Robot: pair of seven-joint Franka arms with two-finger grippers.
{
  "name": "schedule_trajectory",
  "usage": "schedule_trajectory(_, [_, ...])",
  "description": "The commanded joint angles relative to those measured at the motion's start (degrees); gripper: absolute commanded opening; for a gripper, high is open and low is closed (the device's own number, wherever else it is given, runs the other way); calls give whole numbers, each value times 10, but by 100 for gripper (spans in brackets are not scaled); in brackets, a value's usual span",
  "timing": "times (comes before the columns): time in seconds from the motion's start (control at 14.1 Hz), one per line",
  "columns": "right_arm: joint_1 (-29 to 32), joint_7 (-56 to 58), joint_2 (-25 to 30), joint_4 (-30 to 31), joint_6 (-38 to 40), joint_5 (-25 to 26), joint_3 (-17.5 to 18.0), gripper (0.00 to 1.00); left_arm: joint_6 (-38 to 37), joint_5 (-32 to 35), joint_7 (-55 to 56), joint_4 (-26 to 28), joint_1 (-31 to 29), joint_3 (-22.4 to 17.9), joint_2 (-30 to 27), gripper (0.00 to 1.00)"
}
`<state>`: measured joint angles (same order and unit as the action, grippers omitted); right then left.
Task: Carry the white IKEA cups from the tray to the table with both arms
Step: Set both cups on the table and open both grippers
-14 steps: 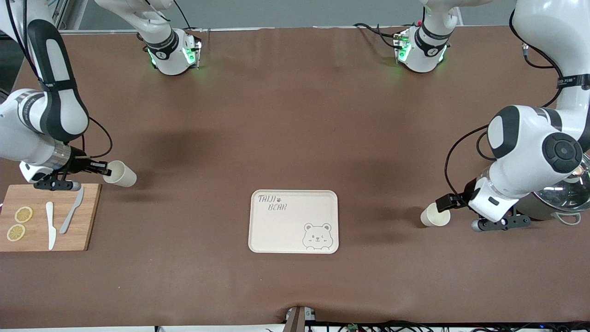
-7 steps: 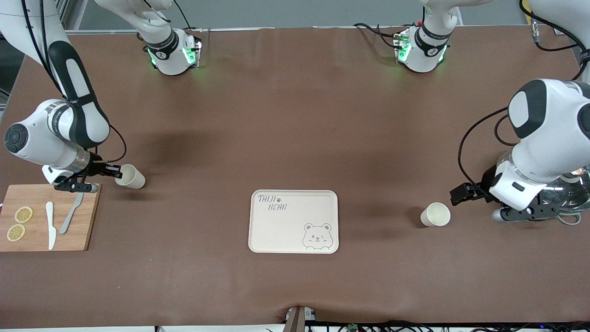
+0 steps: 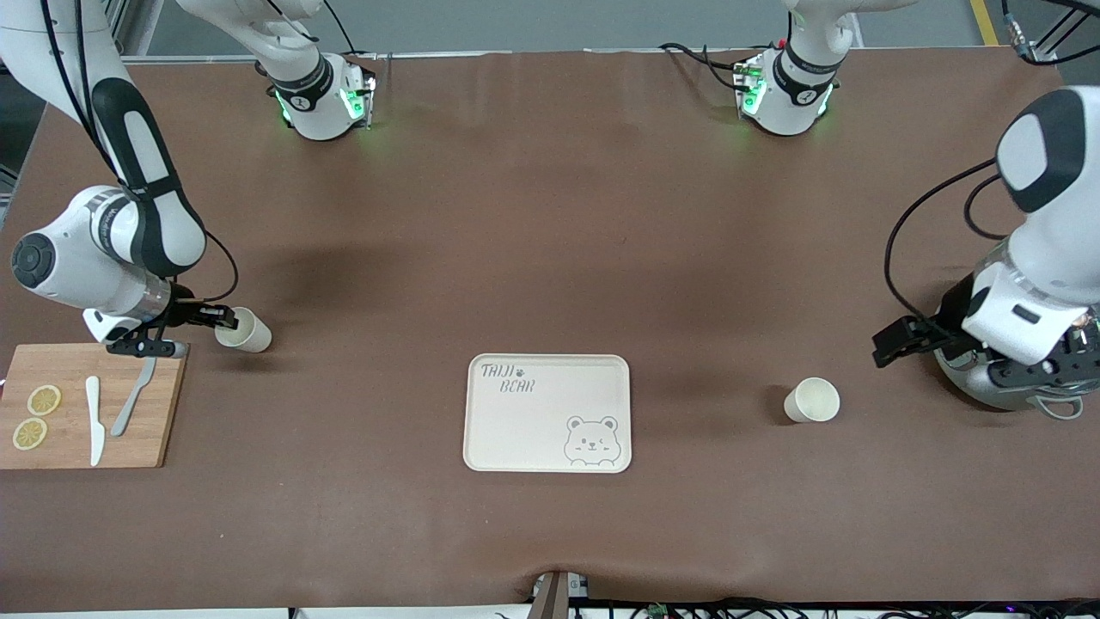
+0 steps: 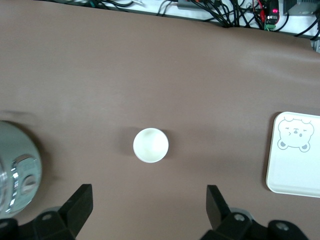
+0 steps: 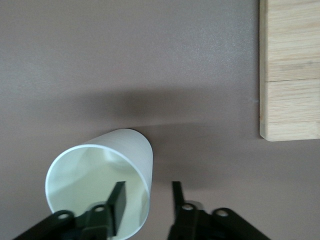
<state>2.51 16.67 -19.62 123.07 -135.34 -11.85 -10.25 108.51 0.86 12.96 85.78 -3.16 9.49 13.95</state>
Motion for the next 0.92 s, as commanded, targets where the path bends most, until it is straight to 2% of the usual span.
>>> schedule_trajectory(0.0, [20,-2,4,-56,77,9,8,100,-45,8,-3,6,-26,1,-41,100])
schedule_trajectory(0.14, [23,-1,4,-113,145,9,8,100,-86,8,-3,-2,-27,-6,-59,100])
schedule_trajectory(0.57, [17,-8,2,-344,333,7,11,100,-166,9,-10,-12,-27,-10,-102,100])
schedule_trajectory(0.71, [1,-15,13,-372,390,8,10,100,-195,8,-35,-11,-26,-13,-119,100])
schedule_trajectory(0.85, [2,-58,45,-370,401,8,9,100,-220,8,-58,-4,-12,-35,-138,100])
